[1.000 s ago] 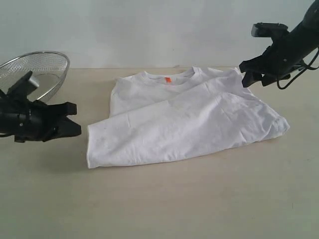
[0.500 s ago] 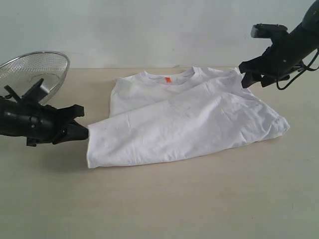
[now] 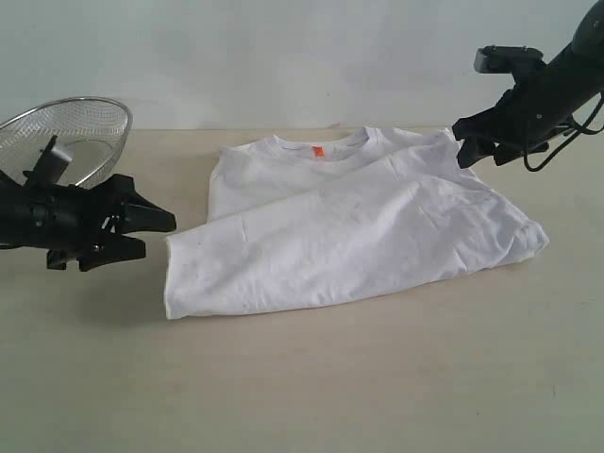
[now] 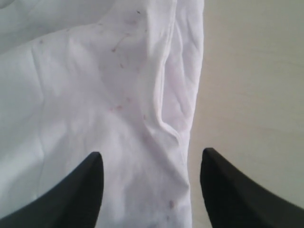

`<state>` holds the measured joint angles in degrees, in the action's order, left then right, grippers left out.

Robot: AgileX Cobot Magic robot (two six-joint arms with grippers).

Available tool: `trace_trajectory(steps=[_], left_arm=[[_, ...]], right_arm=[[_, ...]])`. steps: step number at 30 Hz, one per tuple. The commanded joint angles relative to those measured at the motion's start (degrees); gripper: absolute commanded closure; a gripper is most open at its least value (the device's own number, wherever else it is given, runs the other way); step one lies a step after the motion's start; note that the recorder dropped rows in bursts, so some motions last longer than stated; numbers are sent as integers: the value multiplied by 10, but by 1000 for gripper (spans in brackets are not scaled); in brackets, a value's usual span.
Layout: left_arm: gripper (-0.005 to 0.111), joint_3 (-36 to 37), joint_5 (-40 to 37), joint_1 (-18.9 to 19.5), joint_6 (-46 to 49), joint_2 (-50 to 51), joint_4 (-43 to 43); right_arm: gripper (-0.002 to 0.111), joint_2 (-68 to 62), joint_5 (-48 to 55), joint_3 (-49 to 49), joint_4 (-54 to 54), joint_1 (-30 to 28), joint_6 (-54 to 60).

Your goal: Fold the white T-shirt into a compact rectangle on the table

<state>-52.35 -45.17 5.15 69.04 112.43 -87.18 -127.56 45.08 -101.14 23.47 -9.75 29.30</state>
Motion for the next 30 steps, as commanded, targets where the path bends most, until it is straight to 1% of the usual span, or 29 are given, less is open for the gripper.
trace_trajectory(steps=[1,7,11,18,21,24,27,30], left_arm=[[43,-3,-13,-4,-3,7,-69],[43,-3,-51,-4,-22,42,-76],[43,-3,-93,-5,-19,61,-105],[43,-9,-71,-26,-2,65,-128],[45,-27,-74,-34,-3,78,-128],[47,-50,-88,-45,-14,93,-128],[47,-66,-82,-57,-43,109,-128],[47,-72,-80,-58,-44,121,-128]], right_arm=[[55,2,-10,-2,2,0,4],[55,2,-10,-2,2,0,6],[55,2,-10,-2,2,0,8],[55,2,-12,-2,2,0,8],[55,2,-12,-2,2,0,8],[55,2,-12,-2,2,0,8],[55,2,-12,-2,2,0,8],[55,2,-12,-2,2,0,8]])
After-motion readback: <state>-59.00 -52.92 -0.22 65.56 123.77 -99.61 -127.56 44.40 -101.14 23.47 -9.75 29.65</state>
